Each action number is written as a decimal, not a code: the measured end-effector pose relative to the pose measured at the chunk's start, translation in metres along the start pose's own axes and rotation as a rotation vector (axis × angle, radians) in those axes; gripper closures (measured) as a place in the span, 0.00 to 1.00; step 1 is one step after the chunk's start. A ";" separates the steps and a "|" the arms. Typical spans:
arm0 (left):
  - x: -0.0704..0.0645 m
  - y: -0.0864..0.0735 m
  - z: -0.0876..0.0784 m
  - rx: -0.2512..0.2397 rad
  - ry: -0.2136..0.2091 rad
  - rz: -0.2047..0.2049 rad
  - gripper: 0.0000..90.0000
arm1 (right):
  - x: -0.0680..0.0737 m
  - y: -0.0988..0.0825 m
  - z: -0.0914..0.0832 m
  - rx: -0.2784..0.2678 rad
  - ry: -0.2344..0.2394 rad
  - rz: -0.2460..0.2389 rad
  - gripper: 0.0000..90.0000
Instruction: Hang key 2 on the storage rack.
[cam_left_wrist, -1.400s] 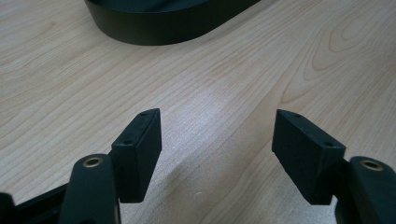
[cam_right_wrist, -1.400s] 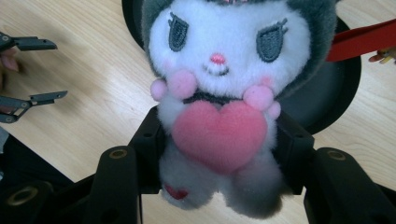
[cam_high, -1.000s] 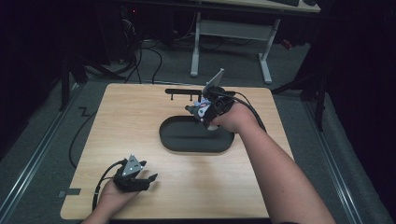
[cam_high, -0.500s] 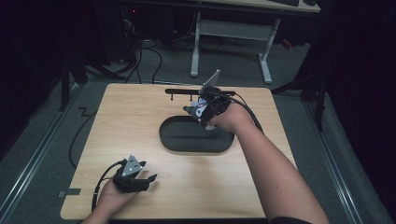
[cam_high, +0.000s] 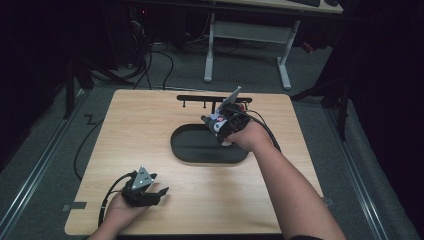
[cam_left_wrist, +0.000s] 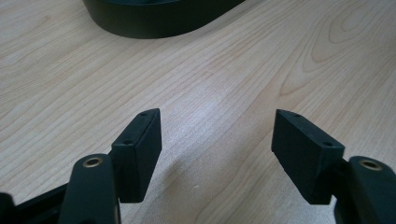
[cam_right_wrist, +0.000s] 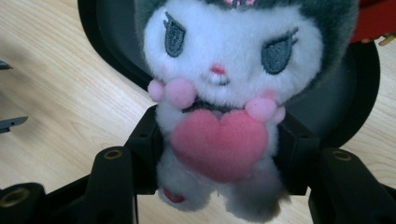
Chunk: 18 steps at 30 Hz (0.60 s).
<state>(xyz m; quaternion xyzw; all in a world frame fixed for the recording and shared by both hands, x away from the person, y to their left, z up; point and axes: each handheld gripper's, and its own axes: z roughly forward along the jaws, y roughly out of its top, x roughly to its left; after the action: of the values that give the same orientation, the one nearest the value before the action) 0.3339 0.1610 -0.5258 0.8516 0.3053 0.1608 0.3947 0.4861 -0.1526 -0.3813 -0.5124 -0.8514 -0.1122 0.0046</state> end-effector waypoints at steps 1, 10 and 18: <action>0.000 -0.001 0.000 0.000 0.000 0.000 0.37 | -0.002 -0.002 0.004 -0.012 0.009 0.001 0.50; 0.000 -0.002 0.000 0.006 -0.002 -0.001 0.37 | -0.007 -0.009 0.012 -0.040 0.012 0.027 0.40; 0.000 -0.002 0.001 0.009 -0.006 -0.001 0.37 | -0.011 -0.013 0.010 -0.072 0.005 0.035 0.38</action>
<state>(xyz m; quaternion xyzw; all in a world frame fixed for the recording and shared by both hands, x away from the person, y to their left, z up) 0.3334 0.1614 -0.5274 0.8537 0.3052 0.1568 0.3919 0.4809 -0.1655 -0.3952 -0.5270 -0.8375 -0.1440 -0.0100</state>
